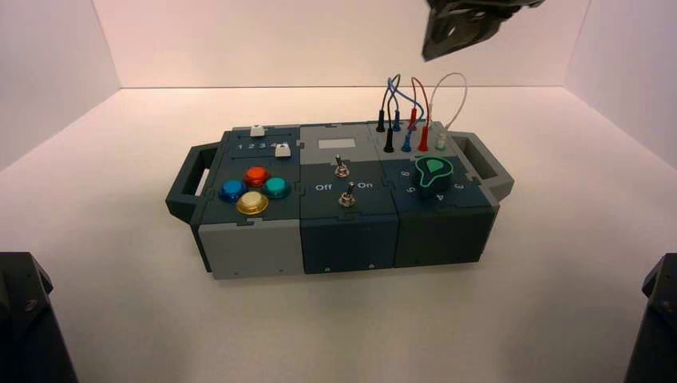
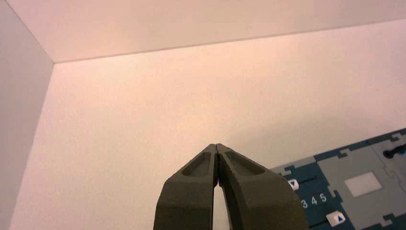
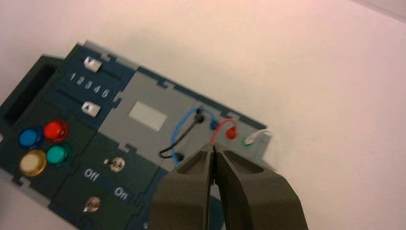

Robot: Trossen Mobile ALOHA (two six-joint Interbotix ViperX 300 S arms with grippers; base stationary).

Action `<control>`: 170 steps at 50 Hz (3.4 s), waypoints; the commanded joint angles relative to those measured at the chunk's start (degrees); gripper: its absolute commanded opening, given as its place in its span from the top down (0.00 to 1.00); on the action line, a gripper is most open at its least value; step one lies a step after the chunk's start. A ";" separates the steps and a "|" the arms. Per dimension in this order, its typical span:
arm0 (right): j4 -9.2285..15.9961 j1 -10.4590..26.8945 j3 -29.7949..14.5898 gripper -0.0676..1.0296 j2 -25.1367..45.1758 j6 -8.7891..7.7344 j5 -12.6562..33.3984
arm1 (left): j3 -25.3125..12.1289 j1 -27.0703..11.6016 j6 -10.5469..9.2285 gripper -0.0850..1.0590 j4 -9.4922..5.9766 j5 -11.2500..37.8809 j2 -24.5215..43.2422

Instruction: Move the bottom slider to position 1.

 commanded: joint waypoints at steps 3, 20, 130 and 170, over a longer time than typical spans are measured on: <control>1.85 1.85 -5.80 0.96 5.71 0.26 2.99 | -2.11 -0.18 0.18 0.95 -0.09 0.70 0.79; 5.63 7.65 -16.44 0.96 16.96 0.44 8.88 | -2.46 0.00 0.18 0.95 -0.09 2.64 2.02; 16.44 13.62 -28.65 0.96 32.61 0.88 13.62 | -3.43 -11.78 0.18 0.95 -0.18 14.59 4.48; 18.98 16.17 -33.40 0.96 35.95 0.97 16.44 | -4.31 -10.72 1.32 0.95 1.41 17.93 4.39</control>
